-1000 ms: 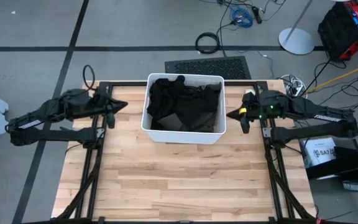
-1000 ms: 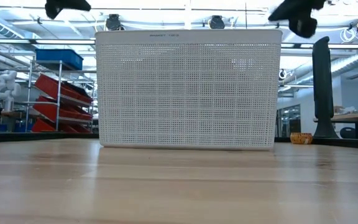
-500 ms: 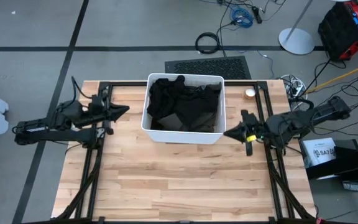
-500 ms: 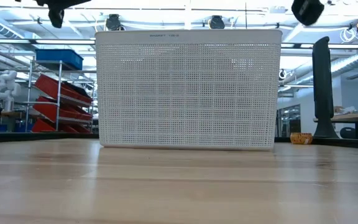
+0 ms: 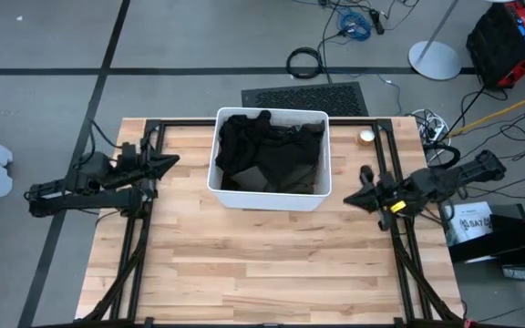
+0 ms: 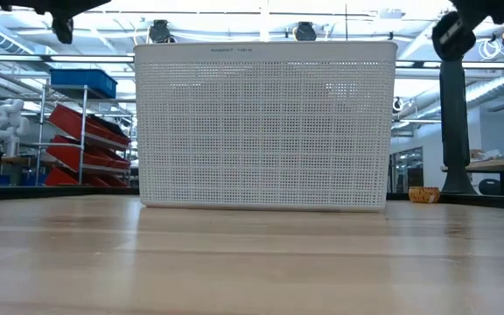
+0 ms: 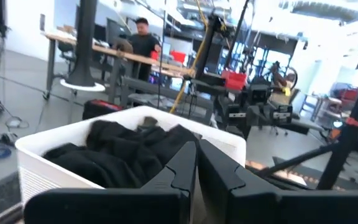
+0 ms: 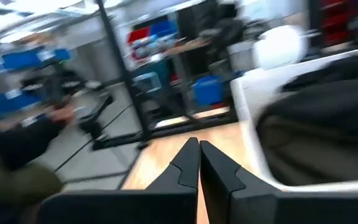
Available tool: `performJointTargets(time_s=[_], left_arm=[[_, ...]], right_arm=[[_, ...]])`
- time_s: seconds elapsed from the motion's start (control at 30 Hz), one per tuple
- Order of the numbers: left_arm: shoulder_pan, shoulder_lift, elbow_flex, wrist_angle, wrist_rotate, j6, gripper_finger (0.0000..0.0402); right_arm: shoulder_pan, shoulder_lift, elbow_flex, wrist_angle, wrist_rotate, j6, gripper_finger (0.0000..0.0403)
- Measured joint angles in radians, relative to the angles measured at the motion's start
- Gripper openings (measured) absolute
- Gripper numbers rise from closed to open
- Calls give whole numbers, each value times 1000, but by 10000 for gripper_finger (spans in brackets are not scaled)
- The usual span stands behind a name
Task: Sort clothes
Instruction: Return to Home Position
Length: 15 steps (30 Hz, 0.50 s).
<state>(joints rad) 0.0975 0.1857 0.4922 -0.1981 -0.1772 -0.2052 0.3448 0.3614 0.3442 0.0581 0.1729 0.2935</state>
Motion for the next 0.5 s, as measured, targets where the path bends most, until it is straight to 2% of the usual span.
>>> performJointTargets(time_s=[0.13,0.23,0.4,0.5], left_arm=[[0,-61,-9,-11,-34,6,24],[0,-94,-9,-62,-37,5,24],[0,-121,-10,-111,-37,5,24],[0,-128,-10,-112,-40,21,24]], right_arm=[[-4,-143,-2,-122,93,6,0],[-4,-203,-10,-163,94,6,0],[-7,-245,-117,-131,120,34,0],[-10,-267,-140,-123,79,62,0]])
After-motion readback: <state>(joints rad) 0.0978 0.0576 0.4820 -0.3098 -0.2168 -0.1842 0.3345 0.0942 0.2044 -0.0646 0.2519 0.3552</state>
